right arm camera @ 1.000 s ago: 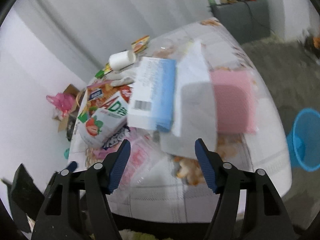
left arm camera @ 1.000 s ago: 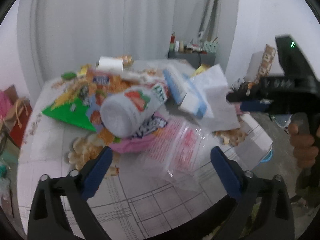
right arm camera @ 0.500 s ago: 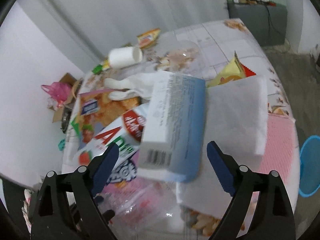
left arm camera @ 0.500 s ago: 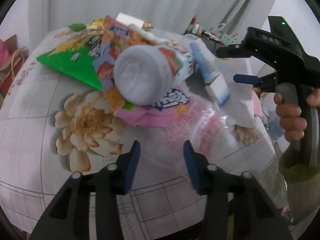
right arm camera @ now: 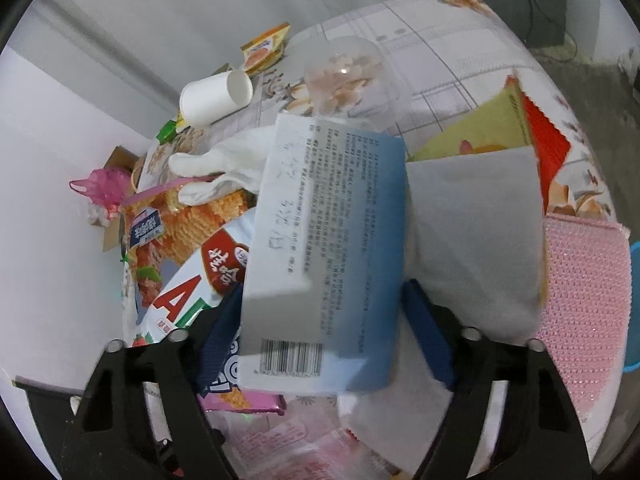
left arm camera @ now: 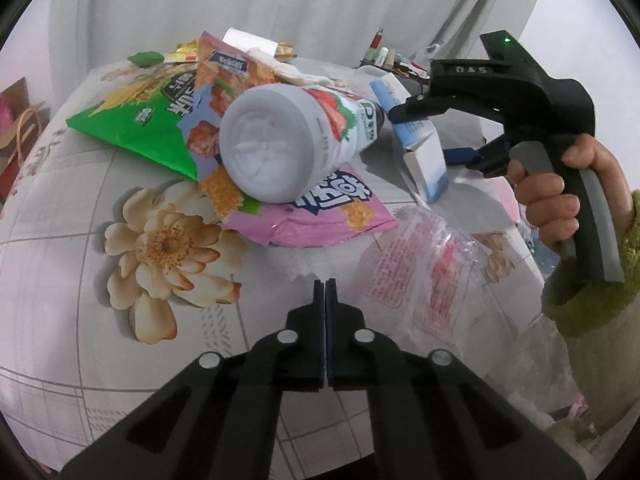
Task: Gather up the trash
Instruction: 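Reach the right gripper to the blue-and-white medicine box and grasp it, then lift the medicine box with the right gripper and carry it over the blue wastebasket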
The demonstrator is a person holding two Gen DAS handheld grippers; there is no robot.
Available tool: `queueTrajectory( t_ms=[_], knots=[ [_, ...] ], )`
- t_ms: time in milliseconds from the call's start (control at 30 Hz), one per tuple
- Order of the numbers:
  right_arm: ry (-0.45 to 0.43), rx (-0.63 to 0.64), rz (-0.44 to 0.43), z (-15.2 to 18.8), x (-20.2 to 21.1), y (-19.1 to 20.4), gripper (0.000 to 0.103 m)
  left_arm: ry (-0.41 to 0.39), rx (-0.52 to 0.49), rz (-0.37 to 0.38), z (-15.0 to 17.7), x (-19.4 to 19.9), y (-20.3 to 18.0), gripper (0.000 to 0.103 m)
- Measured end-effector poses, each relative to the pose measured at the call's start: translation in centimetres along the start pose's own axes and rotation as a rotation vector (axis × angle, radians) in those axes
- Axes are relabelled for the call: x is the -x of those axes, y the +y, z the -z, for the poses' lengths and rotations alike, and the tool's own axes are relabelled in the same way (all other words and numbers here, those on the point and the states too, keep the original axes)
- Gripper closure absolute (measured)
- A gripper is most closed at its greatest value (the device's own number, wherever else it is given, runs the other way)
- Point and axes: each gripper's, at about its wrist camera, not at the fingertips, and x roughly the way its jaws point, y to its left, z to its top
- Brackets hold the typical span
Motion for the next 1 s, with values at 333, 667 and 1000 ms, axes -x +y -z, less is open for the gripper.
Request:
queueTrajectory(
  t_ms=[333,667,1000],
  knots=[
    [-0.048,-0.022,-0.049,0.6,2.2,0.1,0.035,-0.074,0.0,0.017,-0.2,1.8,0.1,0.103],
    [-0.109,-0.051,-0.284,1.3,6.0,-0.2,0.035,-0.191,-0.02,0.019,-0.5,5.9,-1.1,0.103],
    [-0.145,-0.101,-0.678,2.0,10.5,-2.8,0.035,-0.291,-0.084,0.033,-2.1,9.9,-4.6,0.103]
  ],
)
